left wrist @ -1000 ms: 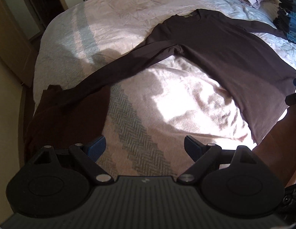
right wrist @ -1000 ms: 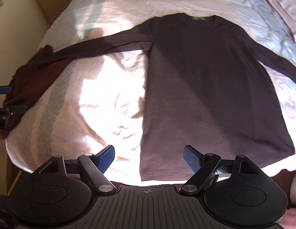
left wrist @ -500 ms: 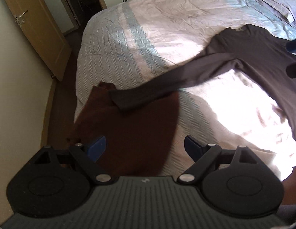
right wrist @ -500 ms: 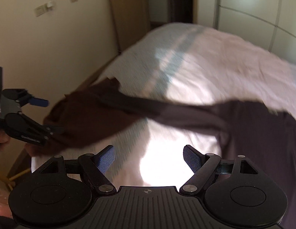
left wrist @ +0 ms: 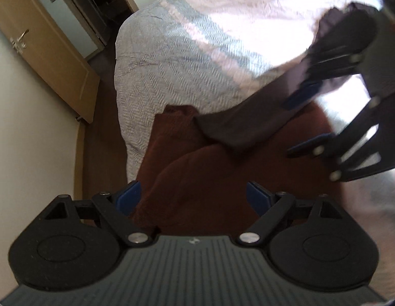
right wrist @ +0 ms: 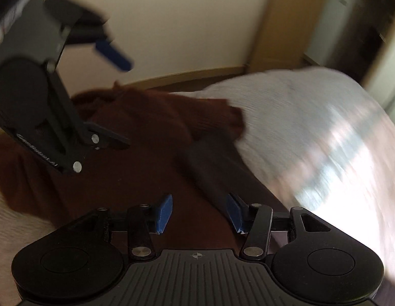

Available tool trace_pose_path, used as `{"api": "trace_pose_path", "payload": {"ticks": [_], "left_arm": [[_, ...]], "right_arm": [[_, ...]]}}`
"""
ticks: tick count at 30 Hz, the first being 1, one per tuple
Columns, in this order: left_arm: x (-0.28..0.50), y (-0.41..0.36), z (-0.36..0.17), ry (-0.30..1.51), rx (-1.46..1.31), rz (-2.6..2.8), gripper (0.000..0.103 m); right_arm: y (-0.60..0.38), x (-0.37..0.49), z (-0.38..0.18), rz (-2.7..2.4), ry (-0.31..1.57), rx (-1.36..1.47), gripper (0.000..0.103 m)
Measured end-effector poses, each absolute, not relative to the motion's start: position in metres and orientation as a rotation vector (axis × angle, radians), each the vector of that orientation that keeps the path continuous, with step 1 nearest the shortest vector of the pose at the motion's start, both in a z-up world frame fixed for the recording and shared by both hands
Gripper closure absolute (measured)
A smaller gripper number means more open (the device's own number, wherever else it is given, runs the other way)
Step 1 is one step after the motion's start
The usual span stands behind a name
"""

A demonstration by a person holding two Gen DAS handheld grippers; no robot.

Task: Fold clothes

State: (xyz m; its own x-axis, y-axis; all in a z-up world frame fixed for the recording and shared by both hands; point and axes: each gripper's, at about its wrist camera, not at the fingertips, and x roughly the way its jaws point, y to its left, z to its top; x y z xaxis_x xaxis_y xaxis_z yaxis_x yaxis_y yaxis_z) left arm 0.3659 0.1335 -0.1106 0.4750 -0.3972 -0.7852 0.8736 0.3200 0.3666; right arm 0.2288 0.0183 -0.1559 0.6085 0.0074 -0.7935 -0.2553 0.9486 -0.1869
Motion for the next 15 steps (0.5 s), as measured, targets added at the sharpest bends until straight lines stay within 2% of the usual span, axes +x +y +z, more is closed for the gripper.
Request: {"api": "trace_pose_path", "payload": {"ticks": [5, 6, 7, 8, 9, 15], "left_arm": [[0.371, 0.145, -0.123, 0.659, 0.888, -0.879, 0.016], [0.371, 0.147, -0.123, 0.665, 0.880, -0.871, 0.016], [0.371, 0.149, -0.124, 0.672, 0.872, -0.864, 0.016], [0.371, 0.151, -0.124, 0.679, 0.864, -0.856, 0.016], [0.370, 0.152, -0.123, 0.685, 0.854, -0.850, 0.016], [0.354, 0.132, -0.107, 0.672, 0.791, -0.892, 0.016]], "right_arm": [[0.034, 0.263, -0.198, 0.167, 0.889, -0.450, 0.051], [0.035, 0.268, -0.204, 0.164, 0.885, -0.471, 0.057], [0.035, 0.271, -0.206, 0.171, 0.899, -0.456, 0.068], [0.034, 0.274, -0.208, 0.177, 0.910, -0.440, 0.091], [0.031, 0.273, -0.205, 0.177, 0.898, -0.421, 0.096], [-0.028, 0.243, -0.144, 0.100, 0.740, -0.128, 0.098]]}}
